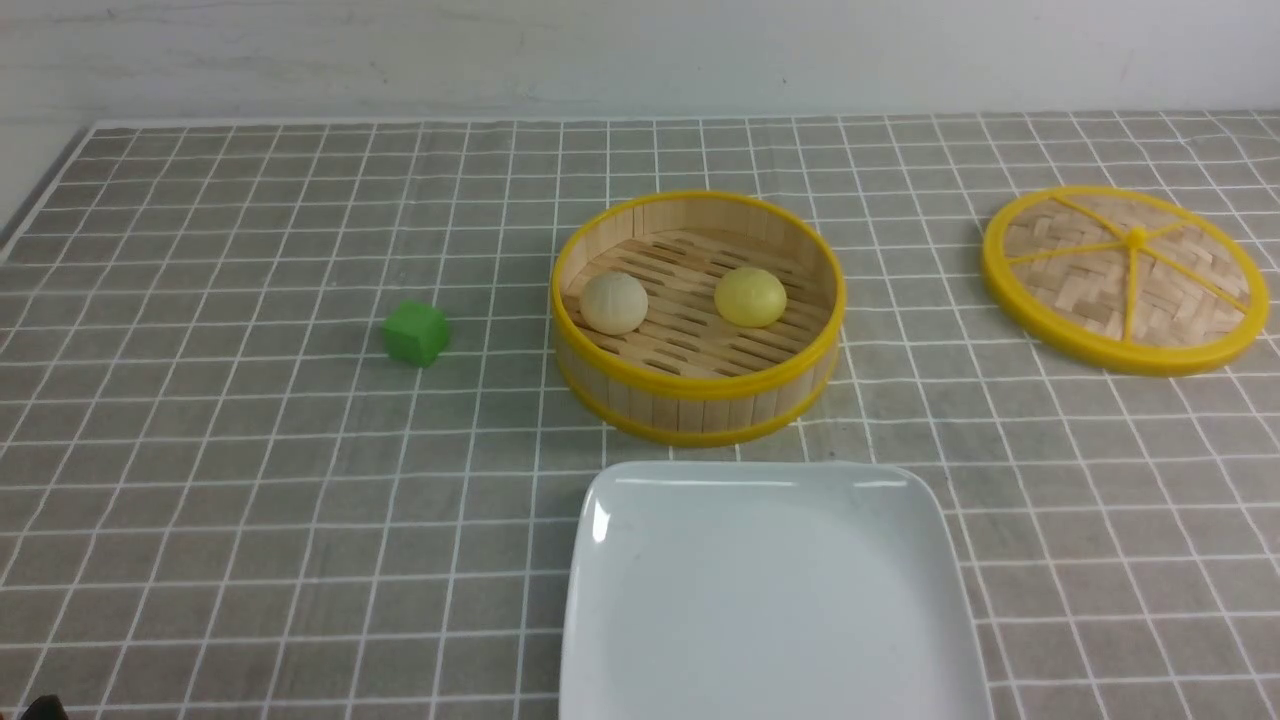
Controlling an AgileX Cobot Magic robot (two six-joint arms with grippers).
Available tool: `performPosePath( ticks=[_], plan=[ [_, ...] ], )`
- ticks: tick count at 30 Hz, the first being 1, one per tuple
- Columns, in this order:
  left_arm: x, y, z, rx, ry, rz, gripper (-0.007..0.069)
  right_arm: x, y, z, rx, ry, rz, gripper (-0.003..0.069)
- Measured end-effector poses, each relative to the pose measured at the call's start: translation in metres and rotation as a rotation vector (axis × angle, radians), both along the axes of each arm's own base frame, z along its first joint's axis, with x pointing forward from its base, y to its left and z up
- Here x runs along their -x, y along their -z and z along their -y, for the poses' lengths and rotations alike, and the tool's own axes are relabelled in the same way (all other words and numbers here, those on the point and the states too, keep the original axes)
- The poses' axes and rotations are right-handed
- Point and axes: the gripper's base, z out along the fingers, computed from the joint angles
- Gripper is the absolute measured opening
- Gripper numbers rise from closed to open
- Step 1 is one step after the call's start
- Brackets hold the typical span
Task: Put the steamed buns into the plate on the grey tablecloth.
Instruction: 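Reach toward a bun in the bamboo steamer with the right gripper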
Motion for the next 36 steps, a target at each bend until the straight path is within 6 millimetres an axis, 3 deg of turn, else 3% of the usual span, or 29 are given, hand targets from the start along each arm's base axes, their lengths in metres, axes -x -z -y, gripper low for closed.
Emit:
performPosePath(
  ticks=[9, 19, 22, 23, 27, 28, 29, 32, 36],
  plan=[
    [0.000, 0.000, 0.000, 0.000, 0.000, 0.000, 0.0239, 0.000, 0.000, 0.004, 0.117, 0.006, 0.001, 0.0239],
    [0.000, 0.000, 0.000, -0.001, 0.000, 0.000, 0.0239, 0.000, 0.000, 0.004, 0.128, 0.007, 0.000, 0.0239],
    [0.000, 0.000, 0.000, -0.013, -0.001, -0.001, 0.0239, 0.000, 0.000, 0.000, -0.020, 0.007, 0.004, 0.0239],
    [0.000, 0.000, 0.000, -0.005, -0.003, -0.001, 0.0239, 0.000, -0.001, -0.003, -0.153, 0.013, 0.004, 0.0239],
    [0.000, 0.000, 0.004, 0.266, -0.038, 0.018, 0.0239, 0.000, -0.002, -0.013, -0.591, 0.036, -0.021, 0.0239],
    [0.000, 0.000, 0.004, 0.287, -0.041, 0.020, 0.0239, 0.000, -0.002, -0.013, -0.604, 0.035, -0.022, 0.0239],
    [0.000, 0.000, 0.006, 0.414, -0.058, 0.023, 0.0239, 0.000, -0.002, -0.015, -0.709, 0.038, -0.030, 0.0239],
    [0.000, -0.001, 0.011, 0.742, -0.106, 0.024, 0.0239, 0.000, -0.004, -0.018, -0.830, 0.036, -0.034, 0.0239],
    [0.000, -0.001, 0.013, 0.933, -0.143, 0.022, 0.0239, 0.000, -0.006, -0.019, -0.883, 0.034, -0.028, 0.0232]
  ],
)
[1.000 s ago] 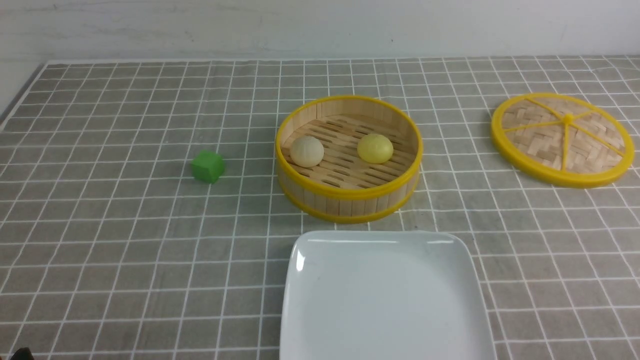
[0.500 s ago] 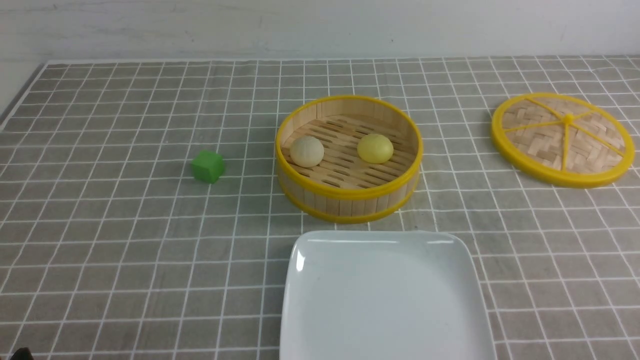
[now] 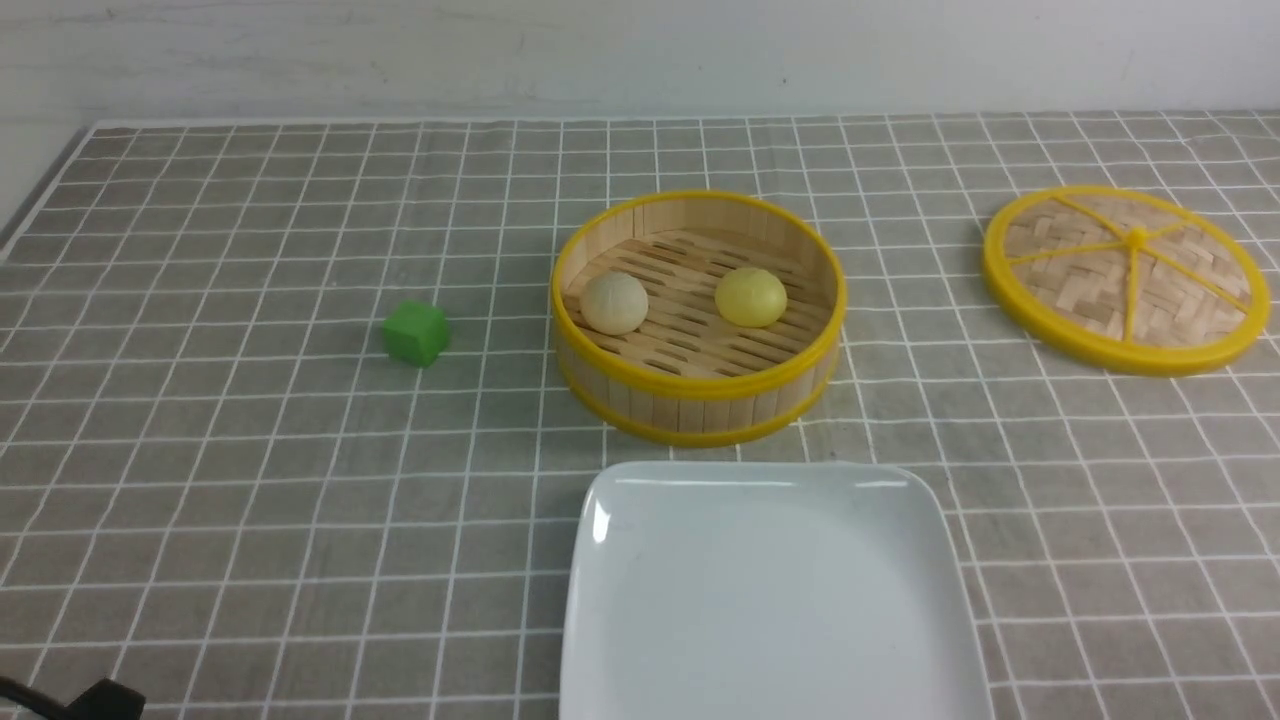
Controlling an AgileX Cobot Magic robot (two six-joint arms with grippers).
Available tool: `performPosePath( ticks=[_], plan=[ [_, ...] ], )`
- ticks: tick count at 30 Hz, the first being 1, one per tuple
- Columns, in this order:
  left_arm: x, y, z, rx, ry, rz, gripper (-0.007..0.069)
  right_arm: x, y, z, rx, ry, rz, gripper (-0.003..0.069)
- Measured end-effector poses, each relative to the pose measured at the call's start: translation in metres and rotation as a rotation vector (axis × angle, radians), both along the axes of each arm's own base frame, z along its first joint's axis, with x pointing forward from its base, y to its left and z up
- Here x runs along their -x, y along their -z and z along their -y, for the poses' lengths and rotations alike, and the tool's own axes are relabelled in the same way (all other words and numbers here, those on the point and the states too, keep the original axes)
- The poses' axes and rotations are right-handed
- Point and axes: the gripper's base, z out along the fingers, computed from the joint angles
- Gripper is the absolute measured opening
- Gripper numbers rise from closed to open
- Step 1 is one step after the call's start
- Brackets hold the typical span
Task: Put the steamed buns into the plate on the grey tablecloth.
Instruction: 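Reach toward a bun in the bamboo steamer with the right gripper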
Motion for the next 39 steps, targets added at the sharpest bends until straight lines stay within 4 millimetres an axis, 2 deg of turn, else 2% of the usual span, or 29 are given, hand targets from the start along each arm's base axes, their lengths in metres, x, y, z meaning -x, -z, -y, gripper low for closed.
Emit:
performPosePath(
  ticks=[2, 4, 5, 7, 9, 10, 11, 13, 16, 19, 20, 23, 25, 30, 33, 34, 36, 38, 39],
  plan=[
    [0.000, 0.000, 0.000, 0.051, -0.013, 0.001, 0.0239, 0.001, -0.010, 0.000, 0.002, -0.006, 0.028, 0.0204],
    [-0.001, -0.002, 0.000, 0.108, -0.032, 0.016, 0.0239, 0.004, -0.036, 0.000, 0.080, -0.014, 0.119, 0.0148],
    [-0.001, -0.003, 0.000, 0.135, -0.042, 0.030, 0.0239, 0.007, -0.061, 0.001, 0.171, -0.014, 0.192, 0.0088],
    [-0.002, -0.005, -0.001, 0.163, -0.054, 0.055, 0.0239, 0.007, -0.091, 0.002, 0.314, -0.019, 0.244, 0.0013],
    [-0.002, -0.007, -0.001, 0.173, -0.060, 0.074, 0.0239, 0.002, -0.110, 0.002, 0.404, -0.042, 0.217, -0.0010],
    [-0.002, -0.008, -0.002, 0.175, -0.062, 0.086, 0.0239, -0.009, -0.118, 0.001, 0.454, -0.082, 0.143, -0.0011],
    [-0.002, -0.008, -0.002, 0.178, -0.064, 0.092, 0.0239, -0.016, -0.120, 0.000, 0.467, -0.109, 0.088, -0.0010],
    [-0.002, -0.008, -0.002, 0.180, -0.065, 0.092, 0.0239, -0.037, -0.110, -0.003, 0.468, -0.181, -0.080, -0.0006],
    [-0.002, -0.008, -0.002, 0.182, -0.065, 0.092, 0.0239, -0.068, -0.081, -0.011, 0.446, -0.328, -0.366, 0.0000],
    [-0.002, -0.008, -0.002, 0.181, -0.065, 0.090, 0.0239, -0.092, -0.070, -0.021, 0.439, -0.469, -0.482, 0.0002],
    [-0.002, -0.008, -0.002, 0.181, -0.065, 0.090, 0.0239, -0.094, -0.070, -0.022, 0.439, -0.478, -0.485, 0.0002],
    [-0.002, -0.008, -0.002, 0.168, -0.065, 0.091, 0.0239, -0.123, -0.075, -0.034, 0.466, -0.593, -0.486, 0.0004],
    [-0.002, -0.008, -0.002, 0.142, -0.060, 0.092, 0.0239, -0.156, -0.082, -0.047, 0.497, -0.677, -0.478, 0.0015],
    [-0.002, -0.005, -0.001, 0.107, -0.043, 0.059, 0.0229, -0.208, -0.093, -0.076, 0.556, -0.775, -0.455, 0.0075],
    [0.000, 0.001, 0.001, 0.114, -0.019, -0.005, 0.0167, -0.246, -0.098, -0.102, 0.618, -0.850, -0.445, 0.0139],
    [0.000, 0.000, 0.001, 0.112, -0.016, -0.007, 0.0162, -0.248, -0.098, -0.105, 0.621, -0.859, -0.446, 0.0149],
    [0.001, 0.002, 0.005, 0.128, 0.020, -0.039, 0.0071, -0.279, -0.098, -0.127, 0.656, -0.895, -0.471, 0.0218],
    [0.002, 0.002, 0.007, 0.127, 0.041, -0.050, 0.0041, -0.294, -0.097, -0.135, 0.673, -0.899, -0.484, 0.0246],
    [0.004, 0.001, 0.011, 0.110, 0.092, -0.072, 0.0011, -0.313, -0.094, -0.146, 0.692, -0.903, -0.514, 0.0294]
  ],
)
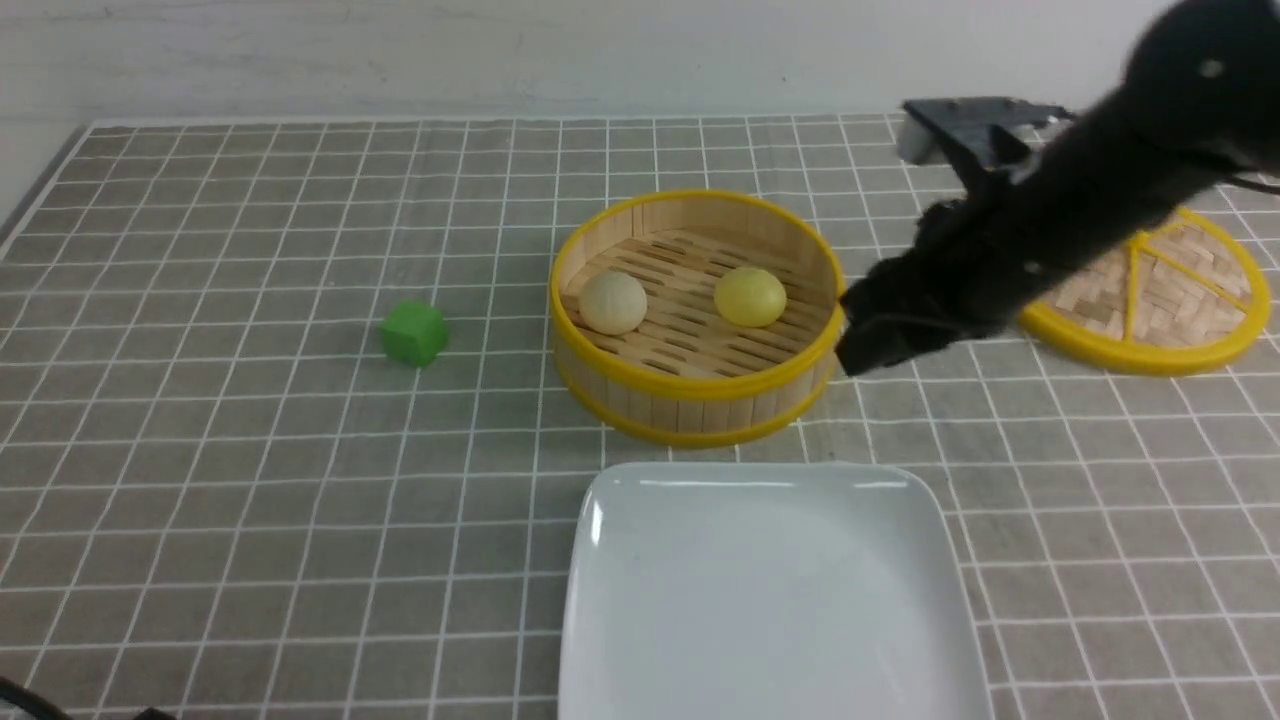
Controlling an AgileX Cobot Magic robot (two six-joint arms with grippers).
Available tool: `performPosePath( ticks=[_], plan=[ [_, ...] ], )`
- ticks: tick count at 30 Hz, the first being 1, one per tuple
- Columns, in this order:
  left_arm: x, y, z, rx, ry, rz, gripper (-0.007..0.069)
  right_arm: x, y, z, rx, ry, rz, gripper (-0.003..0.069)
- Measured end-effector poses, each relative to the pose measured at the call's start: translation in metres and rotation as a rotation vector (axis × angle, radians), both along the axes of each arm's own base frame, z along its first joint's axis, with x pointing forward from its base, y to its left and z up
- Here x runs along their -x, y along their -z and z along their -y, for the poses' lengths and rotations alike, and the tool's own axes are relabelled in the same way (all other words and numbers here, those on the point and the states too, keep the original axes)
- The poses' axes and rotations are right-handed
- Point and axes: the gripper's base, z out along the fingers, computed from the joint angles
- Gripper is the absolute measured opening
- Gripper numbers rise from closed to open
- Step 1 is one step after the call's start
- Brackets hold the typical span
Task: Put the steamed buns into the plate on the grey tablecloth.
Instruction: 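Reach toward a bun in the bamboo steamer with the right gripper, then move the steamed bun from the bamboo steamer onto the white plate with the right gripper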
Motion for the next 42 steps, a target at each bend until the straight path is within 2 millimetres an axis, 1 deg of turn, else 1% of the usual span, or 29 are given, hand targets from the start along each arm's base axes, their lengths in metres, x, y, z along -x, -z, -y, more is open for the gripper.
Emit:
performPosePath(
  ticks=[1, 2, 3, 4, 5, 8, 9, 10, 11, 14, 16, 18, 22, 23, 24, 26, 27, 28, 30, 31, 32, 34, 35, 36, 37, 38, 40, 41, 42],
  plan=[
    [0.000, 0.000, 0.000, 0.007, 0.003, -0.004, 0.0009, -0.002, 0.000, -0.001, 0.006, -0.005, 0.002, 0.0300],
    [0.003, -0.001, 0.005, -0.006, 0.059, -0.028, 0.0001, -0.022, -0.001, -0.011, 0.029, 0.000, 0.012, 0.0336],
    [0.004, -0.003, 0.007, -0.017, 0.093, -0.040, 0.0001, -0.032, 0.004, -0.016, 0.051, 0.000, 0.007, 0.0356],
    [0.006, -0.004, 0.009, -0.027, 0.115, -0.046, 0.0001, -0.038, 0.005, -0.019, 0.060, 0.006, 0.004, 0.0366],
    [0.007, -0.010, 0.010, -0.034, 0.140, -0.039, 0.0001, -0.052, 0.007, -0.024, 0.079, 0.012, 0.016, 0.0386],
    [0.010, -0.022, 0.012, -0.055, 0.171, -0.024, 0.0001, -0.074, 0.012, -0.031, 0.094, 0.039, 0.033, 0.0405],
    [0.011, -0.026, 0.013, -0.063, 0.186, -0.040, 0.0001, -0.082, 0.015, -0.034, 0.101, 0.052, 0.040, 0.0409],
    [0.011, -0.027, 0.013, -0.064, 0.188, -0.040, 0.0001, -0.084, 0.016, -0.034, 0.102, 0.054, 0.041, 0.0409],
    [0.010, -0.031, 0.014, -0.080, 0.212, -0.082, 0.0001, -0.093, 0.021, -0.037, 0.106, 0.064, 0.053, 0.0412],
    [0.006, -0.039, 0.015, -0.127, 0.259, -0.152, 0.0001, -0.102, 0.029, -0.040, 0.105, 0.069, 0.056, 0.0412],
    [-0.003, -0.053, 0.016, -0.200, 0.319, -0.208, 0.0001, -0.109, 0.041, -0.043, 0.104, 0.081, 0.047, 0.0412],
    [-0.011, -0.062, 0.016, -0.258, 0.364, -0.230, 0.0001, -0.113, 0.048, -0.044, 0.103, 0.088, 0.049, 0.0412],
    [-0.028, -0.073, 0.016, -0.330, 0.431, -0.271, 0.0001, -0.117, 0.056, -0.045, 0.099, 0.094, 0.057, 0.0405],
    [-0.037, -0.076, 0.015, -0.354, 0.462, -0.300, 0.0001, -0.118, 0.059, -0.045, 0.100, 0.095, 0.057, 0.0384],
    [-0.043, -0.077, 0.015, -0.369, 0.483, -0.319, 0.0001, -0.118, 0.059, -0.045, 0.100, 0.095, 0.057, 0.0347],
    [-0.048, -0.077, 0.015, -0.376, 0.496, -0.337, 0.0001, -0.118, 0.059, -0.045, 0.100, 0.095, 0.057, 0.0288],
    [-0.052, -0.077, 0.015, -0.377, 0.504, -0.352, 0.0001, -0.118, 0.059, -0.046, 0.099, 0.095, 0.057, 0.0235],
    [-0.056, -0.075, 0.015, -0.377, 0.512, -0.371, 0.0001, -0.118, 0.059, -0.046, 0.098, 0.095, 0.057, 0.0161],
    [-0.059, -0.072, 0.015, -0.371, 0.518, -0.397, 0.0001, -0.118, 0.057, -0.046, 0.099, 0.093, 0.056, 0.0075],
    [-0.062, -0.071, 0.015, -0.367, 0.523, -0.414, 0.0001, -0.117, 0.054, -0.045, 0.099, 0.092, 0.050, 0.0024],
    [-0.062, -0.070, 0.015, -0.366, 0.525, -0.420, 0.0001, -0.116, 0.050, -0.045, 0.099, 0.090, 0.051, 0.0013],
    [-0.063, -0.069, 0.015, -0.364, 0.527, -0.428, 0.0001, -0.112, 0.040, -0.044, 0.109, 0.077, 0.030, 0.0012],
    [-0.064, -0.069, 0.015, -0.364, 0.526, -0.428, 0.0001, -0.108, 0.030, -0.043, 0.118, 0.067, 0.016, 0.0012],
    [-0.064, -0.069, 0.015, -0.364, 0.525, -0.426, 0.0001, -0.106, 0.023, -0.042, 0.121, 0.062, 0.014, 0.0012],
    [-0.064, -0.069, 0.014, -0.366, 0.524, -0.426, 0.0002, -0.101, 0.004, -0.040, 0.113, 0.058, 0.035, 0.0012],
    [-0.064, -0.069, 0.014, -0.366, 0.522, -0.424, 0.0004, -0.097, -0.009, -0.039, 0.105, 0.058, 0.053, 0.0012],
    [-0.064, -0.069, 0.014, -0.367, 0.518, -0.419, 0.0005, -0.086, -0.042, -0.034, 0.079, 0.060, 0.111, 0.0012],
    [-0.065, -0.069, 0.014, -0.368, 0.517, -0.418, 0.0006, -0.077, -0.064, -0.030, 0.063, 0.062, 0.148, 0.0012],
    [-0.065, -0.069, 0.014, -0.371, 0.516, -0.417, 0.0007, -0.070, -0.077, -0.028, 0.054, 0.063, 0.170, 0.0012]
  ],
)
